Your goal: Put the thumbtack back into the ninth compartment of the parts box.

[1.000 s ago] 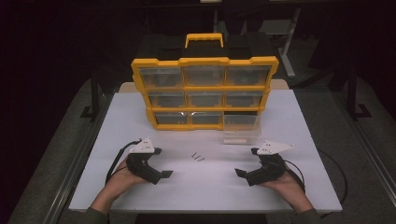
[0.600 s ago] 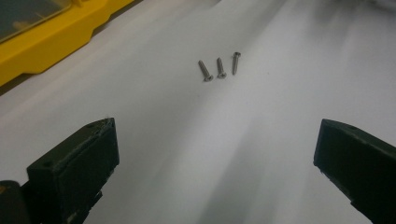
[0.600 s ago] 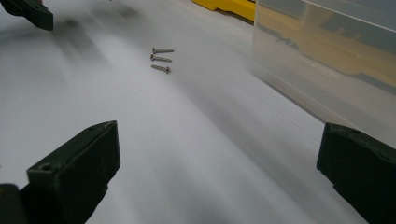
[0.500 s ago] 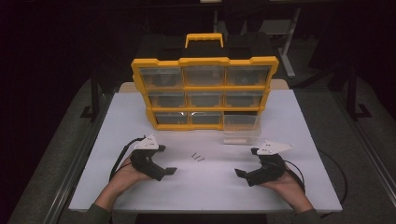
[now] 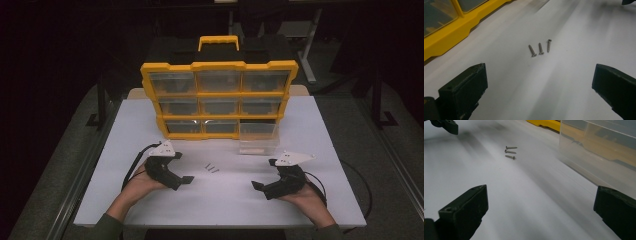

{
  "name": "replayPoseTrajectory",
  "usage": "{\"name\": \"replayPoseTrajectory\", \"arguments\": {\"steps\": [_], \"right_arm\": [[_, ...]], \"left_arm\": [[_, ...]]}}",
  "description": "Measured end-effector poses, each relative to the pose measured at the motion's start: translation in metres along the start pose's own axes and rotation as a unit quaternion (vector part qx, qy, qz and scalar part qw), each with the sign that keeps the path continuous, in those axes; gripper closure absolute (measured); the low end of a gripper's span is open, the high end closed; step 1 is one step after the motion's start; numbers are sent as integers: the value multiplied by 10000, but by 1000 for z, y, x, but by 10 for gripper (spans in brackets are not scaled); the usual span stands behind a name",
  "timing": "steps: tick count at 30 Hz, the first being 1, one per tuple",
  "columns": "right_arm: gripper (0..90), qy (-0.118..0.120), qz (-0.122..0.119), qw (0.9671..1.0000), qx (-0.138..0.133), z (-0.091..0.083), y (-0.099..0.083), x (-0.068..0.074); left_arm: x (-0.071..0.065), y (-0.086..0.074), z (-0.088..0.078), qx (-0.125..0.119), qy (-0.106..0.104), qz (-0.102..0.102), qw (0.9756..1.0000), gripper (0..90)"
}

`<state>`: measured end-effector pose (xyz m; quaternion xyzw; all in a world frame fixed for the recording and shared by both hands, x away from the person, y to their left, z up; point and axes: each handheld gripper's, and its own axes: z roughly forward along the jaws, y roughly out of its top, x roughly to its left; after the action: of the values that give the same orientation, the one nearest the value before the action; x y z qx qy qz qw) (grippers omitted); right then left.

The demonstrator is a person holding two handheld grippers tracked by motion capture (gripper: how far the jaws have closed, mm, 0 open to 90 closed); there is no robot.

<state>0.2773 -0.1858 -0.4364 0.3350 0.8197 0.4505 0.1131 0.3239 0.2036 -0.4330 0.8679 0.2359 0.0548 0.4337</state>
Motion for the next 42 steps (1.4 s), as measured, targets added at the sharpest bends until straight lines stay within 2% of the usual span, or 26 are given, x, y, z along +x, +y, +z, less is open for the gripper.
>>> {"name": "replayPoseTrajectory", "arguments": {"steps": [7,22,42], "right_arm": [[0,18,-11,10000,5,1,0,0],[0,29,-11,10000,24,1,0,0],[0,39,-70,9999,83,-1,-3,-3]], "left_arm": [[1,4,4,33,4,11,10000,0],[3,23,19,34,-79,133,9999,0],[4,36,38,96,-152,205,9996,0]]}}
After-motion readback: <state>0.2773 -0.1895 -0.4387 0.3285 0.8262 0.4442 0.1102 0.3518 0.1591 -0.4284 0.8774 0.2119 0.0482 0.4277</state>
